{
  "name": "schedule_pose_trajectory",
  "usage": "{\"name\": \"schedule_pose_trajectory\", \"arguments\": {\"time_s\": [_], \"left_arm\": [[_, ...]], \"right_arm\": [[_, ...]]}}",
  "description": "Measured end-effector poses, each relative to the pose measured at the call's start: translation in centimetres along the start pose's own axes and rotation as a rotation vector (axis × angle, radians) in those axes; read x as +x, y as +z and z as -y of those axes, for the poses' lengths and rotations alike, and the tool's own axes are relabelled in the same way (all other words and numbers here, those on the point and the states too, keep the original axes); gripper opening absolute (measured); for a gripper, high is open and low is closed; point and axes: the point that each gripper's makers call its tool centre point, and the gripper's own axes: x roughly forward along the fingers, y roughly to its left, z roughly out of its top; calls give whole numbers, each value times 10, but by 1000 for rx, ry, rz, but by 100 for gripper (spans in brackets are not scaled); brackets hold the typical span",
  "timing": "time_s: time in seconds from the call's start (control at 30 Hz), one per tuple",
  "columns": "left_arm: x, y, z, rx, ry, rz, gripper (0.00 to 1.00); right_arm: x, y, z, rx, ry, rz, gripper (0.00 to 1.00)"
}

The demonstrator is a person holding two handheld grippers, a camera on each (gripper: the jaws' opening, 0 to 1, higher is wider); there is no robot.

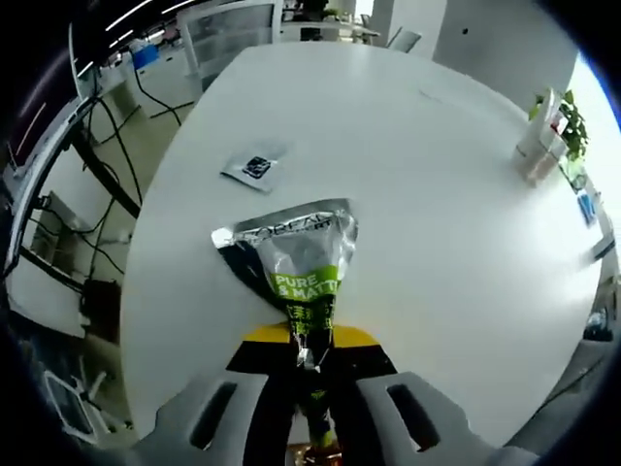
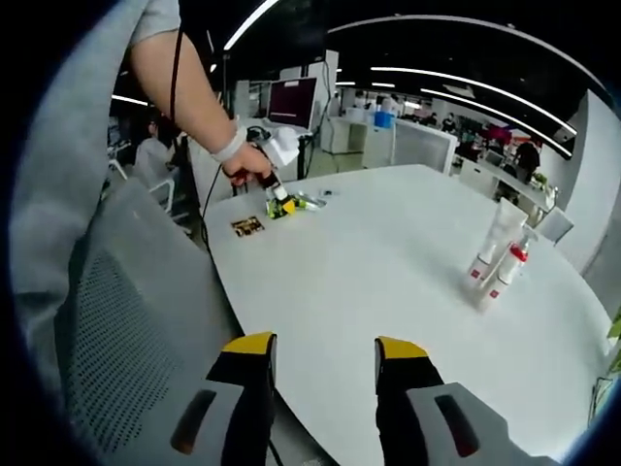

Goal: Arrange the skincare products in the storage area until every visible bottle or jar stands upright without overlapping.

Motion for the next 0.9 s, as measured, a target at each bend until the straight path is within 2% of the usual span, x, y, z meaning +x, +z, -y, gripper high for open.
{"name": "schedule_pose_trajectory", "arguments": {"time_s": [0.1,0.17,0.27,0.37,0.53,0.6,0.8,0.9], "left_arm": [[-2,-1,10,41,-50,-13,6],[-6,2,17,21,-84,3,5],[-18,12,25,2,-106,69,5],[-27,29,30,-12,-140,154,5],[-62,49,53,1,-164,270,5],[-77,55,66,-27,-179,329,5],[-118,45,110,-63,-219,436,5],[-131,33,129,-50,-235,454,5]], "right_arm": [[0,0,0,0,2,2,34],[0,1,0,3,4,5,34],[-1,2,-1,4,9,12,34],[0,3,-3,-8,21,16,33],[-1,3,-7,-30,38,13,30],[-1,5,-7,-30,41,23,30],[-3,10,-7,-21,43,51,31],[-4,12,-7,-21,45,60,31]]}}
